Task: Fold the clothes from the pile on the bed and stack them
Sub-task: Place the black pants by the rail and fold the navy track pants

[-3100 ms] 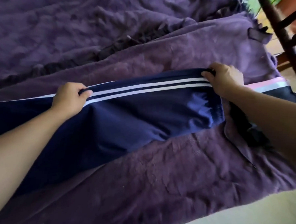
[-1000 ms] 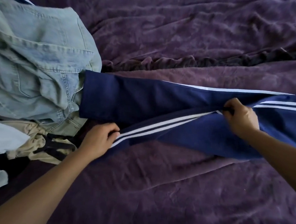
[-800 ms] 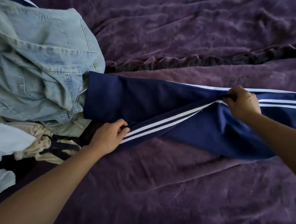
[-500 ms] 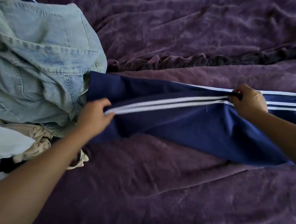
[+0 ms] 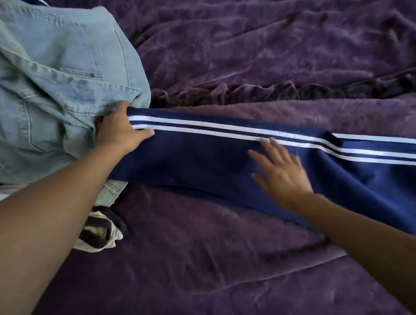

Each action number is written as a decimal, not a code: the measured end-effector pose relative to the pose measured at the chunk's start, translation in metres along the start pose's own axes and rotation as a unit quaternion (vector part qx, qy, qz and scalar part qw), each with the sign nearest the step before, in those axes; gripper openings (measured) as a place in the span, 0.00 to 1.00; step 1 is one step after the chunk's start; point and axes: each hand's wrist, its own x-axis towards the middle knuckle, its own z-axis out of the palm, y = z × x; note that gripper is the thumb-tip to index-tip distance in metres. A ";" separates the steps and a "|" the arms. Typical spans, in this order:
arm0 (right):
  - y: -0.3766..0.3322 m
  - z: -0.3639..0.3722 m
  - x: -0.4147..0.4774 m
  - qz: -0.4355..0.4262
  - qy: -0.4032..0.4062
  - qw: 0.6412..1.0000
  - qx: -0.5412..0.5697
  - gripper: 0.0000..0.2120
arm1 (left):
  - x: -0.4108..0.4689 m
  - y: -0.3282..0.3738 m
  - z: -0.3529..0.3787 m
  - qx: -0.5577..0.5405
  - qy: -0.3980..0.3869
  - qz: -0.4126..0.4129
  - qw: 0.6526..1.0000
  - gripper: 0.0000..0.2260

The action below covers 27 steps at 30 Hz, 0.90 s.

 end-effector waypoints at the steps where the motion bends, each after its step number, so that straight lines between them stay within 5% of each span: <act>1: -0.008 0.012 0.002 0.019 -0.064 0.998 -0.012 0.30 | 0.002 -0.001 0.000 -0.050 0.010 -0.013 0.999 0.32; 6: -0.012 0.043 0.011 0.049 -0.139 0.986 -0.074 0.32 | 0.009 -0.004 -0.010 -0.171 -0.034 -0.056 0.983 0.22; 10: -0.007 0.021 0.010 0.041 -0.160 0.986 -0.018 0.32 | -0.007 0.018 -0.037 -0.231 -0.047 -0.052 0.970 0.11; 14: 0.019 -0.012 -0.022 0.121 -0.071 0.985 0.099 0.27 | -0.042 0.075 -0.066 -0.046 0.009 0.102 0.994 0.09; 17: 0.054 -0.026 -0.069 0.189 -0.050 0.973 0.126 0.25 | -0.086 0.134 -0.058 0.076 0.001 0.216 0.973 0.10; 22: 0.101 -0.031 -0.138 0.231 -0.064 0.959 0.149 0.20 | -0.148 0.238 0.029 0.123 -0.124 0.223 0.959 0.18; 25: 0.123 -0.027 -0.169 0.237 -0.065 0.954 0.171 0.17 | -0.169 0.292 0.090 -0.042 -0.228 0.121 0.965 0.24; 27: 0.136 -0.023 -0.186 0.241 -0.048 0.951 0.189 0.16 | -0.182 0.314 0.118 -0.230 -0.308 0.052 0.922 0.22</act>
